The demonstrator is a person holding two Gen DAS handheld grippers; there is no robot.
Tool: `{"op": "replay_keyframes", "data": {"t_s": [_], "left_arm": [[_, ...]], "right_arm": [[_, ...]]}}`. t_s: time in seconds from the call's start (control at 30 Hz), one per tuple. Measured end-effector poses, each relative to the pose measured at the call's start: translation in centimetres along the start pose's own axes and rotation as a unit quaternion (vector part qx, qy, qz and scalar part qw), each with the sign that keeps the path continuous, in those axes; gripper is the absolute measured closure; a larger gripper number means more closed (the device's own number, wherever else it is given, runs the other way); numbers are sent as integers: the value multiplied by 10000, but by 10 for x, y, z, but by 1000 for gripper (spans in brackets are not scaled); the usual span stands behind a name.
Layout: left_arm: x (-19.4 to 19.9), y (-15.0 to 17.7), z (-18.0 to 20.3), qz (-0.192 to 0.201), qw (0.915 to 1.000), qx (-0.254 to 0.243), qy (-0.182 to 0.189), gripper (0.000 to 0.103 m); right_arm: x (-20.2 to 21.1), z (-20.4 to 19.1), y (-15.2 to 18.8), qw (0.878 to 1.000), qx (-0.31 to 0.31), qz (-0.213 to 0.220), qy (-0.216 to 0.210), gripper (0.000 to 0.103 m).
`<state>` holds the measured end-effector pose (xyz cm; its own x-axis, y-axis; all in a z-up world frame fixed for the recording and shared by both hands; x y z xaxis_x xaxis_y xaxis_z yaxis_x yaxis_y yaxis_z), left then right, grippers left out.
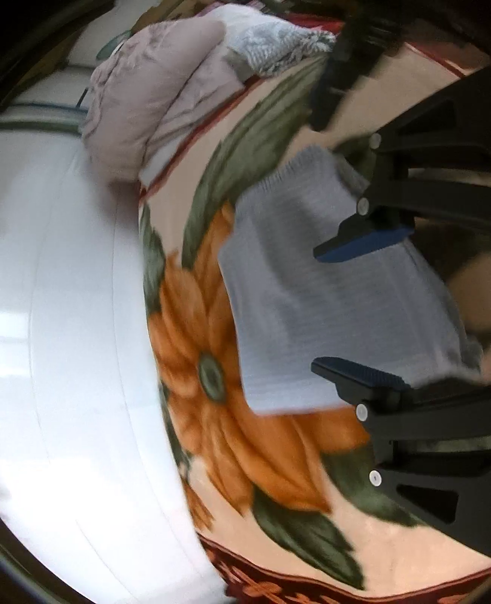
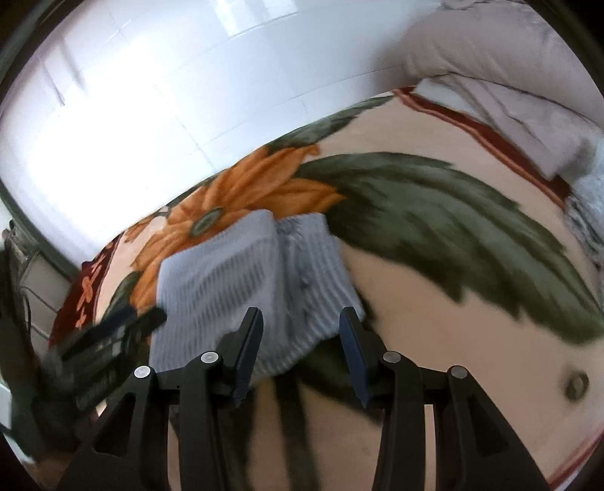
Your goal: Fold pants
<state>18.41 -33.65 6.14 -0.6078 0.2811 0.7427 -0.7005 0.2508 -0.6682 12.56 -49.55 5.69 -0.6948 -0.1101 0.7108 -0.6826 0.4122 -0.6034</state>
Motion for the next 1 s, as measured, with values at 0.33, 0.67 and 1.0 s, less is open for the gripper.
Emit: {"op": "replay_keyframes", "data": {"t_s": [0.33,0.67,1.0], "left_arm": [[-21,47,-54,-572,9952,766,193,47],[-20,56,-70,-634,9909,1122,388,42],[-22,34,-77,-581,9857,1439,653,39]], "right_arm": [[-58,-21,-1,9974,206,-674,-157,60],[-45,-45,-7,9957,793,-464,88,91],[-35,-16,-12,9844,1344,-283,1096,90]]}}
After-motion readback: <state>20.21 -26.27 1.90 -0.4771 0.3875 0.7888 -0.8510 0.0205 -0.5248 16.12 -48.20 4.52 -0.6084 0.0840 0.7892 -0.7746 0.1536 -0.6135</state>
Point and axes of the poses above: each gripper's, at about its wrist camera, not at the fingertips, and x roughly against the way its jaws point, z to its right, y to its underside, the point moved 7 cm from there along -x, roughly the way its jaws point, and after that the axes turned 3 degrees about x, right-handed, at the moved point
